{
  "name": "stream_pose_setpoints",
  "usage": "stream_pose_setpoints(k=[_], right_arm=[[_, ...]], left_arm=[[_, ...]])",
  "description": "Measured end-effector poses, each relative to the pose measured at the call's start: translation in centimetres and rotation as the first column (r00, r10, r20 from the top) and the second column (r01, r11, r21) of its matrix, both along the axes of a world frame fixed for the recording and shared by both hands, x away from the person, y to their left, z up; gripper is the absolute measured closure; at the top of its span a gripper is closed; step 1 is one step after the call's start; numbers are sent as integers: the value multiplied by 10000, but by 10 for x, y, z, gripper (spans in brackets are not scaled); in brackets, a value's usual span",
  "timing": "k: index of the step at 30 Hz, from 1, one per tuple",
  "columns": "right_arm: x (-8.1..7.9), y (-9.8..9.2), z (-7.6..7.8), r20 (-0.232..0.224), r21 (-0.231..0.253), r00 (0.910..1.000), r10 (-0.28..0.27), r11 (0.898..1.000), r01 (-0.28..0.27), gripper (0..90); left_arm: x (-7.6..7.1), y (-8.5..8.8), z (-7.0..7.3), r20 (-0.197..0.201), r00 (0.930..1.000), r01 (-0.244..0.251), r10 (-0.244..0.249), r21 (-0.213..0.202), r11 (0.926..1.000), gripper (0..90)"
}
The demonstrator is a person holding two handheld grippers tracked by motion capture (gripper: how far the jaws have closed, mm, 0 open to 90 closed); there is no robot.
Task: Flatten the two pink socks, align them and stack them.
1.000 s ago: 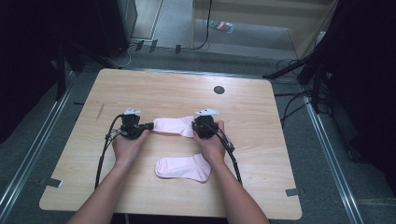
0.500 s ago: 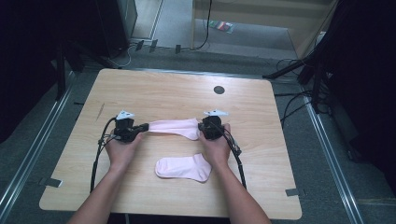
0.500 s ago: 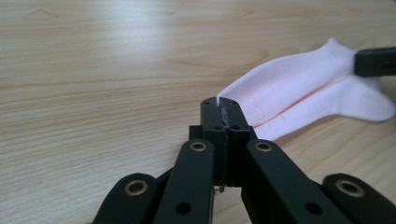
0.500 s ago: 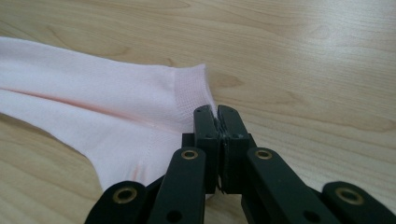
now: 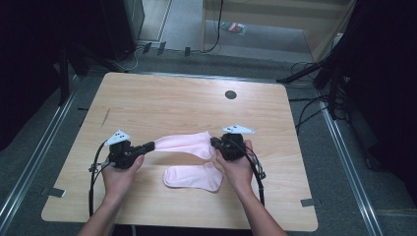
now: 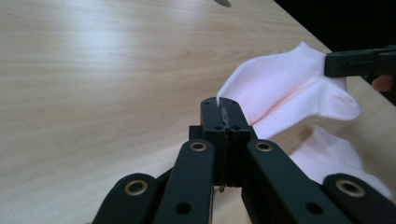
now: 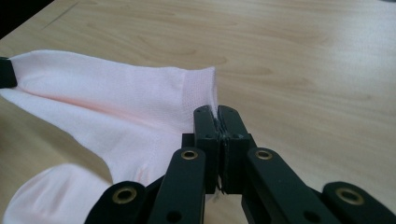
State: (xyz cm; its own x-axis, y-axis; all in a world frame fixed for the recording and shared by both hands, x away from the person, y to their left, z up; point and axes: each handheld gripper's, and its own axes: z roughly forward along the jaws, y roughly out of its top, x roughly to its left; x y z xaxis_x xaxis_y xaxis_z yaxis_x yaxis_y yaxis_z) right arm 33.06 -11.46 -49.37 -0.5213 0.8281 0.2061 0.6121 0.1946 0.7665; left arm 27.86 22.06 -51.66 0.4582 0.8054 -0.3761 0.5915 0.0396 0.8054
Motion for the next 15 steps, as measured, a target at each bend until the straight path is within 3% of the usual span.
stream_pose_setpoints(k=[2,3,5,9,10,12,15], right_arm=[[-4,-2,0,21,20,10000,44,10000,-44,886],[-14,-7,-1,-72,23,9999,118,9999,-118,886],[-24,-14,-2,-80,7,9998,158,9999,-158,888],[-39,-25,-4,-260,-66,9996,142,9999,-144,890],[-44,-28,-5,-309,-60,9995,77,10000,-79,890],[-57,-38,-10,-486,155,9988,71,9999,-64,889],[-63,-43,-14,-608,334,9981,80,9994,-60,888]], left_arm=[[-7,-1,1,35,10000,78,-78,141,9999,900],[-14,-4,2,82,9998,163,-165,244,9996,900],[-23,-8,5,238,9994,217,-236,761,9969,900],[-32,-11,2,142,9993,321,-334,842,9959,900],[-34,-14,-1,-63,9986,534,-530,863,9948,900],[-39,-19,-5,-171,9974,712,-701,753,9946,900],[-46,-30,-11,-354,9943,1026,-1001,802,9915,900]])
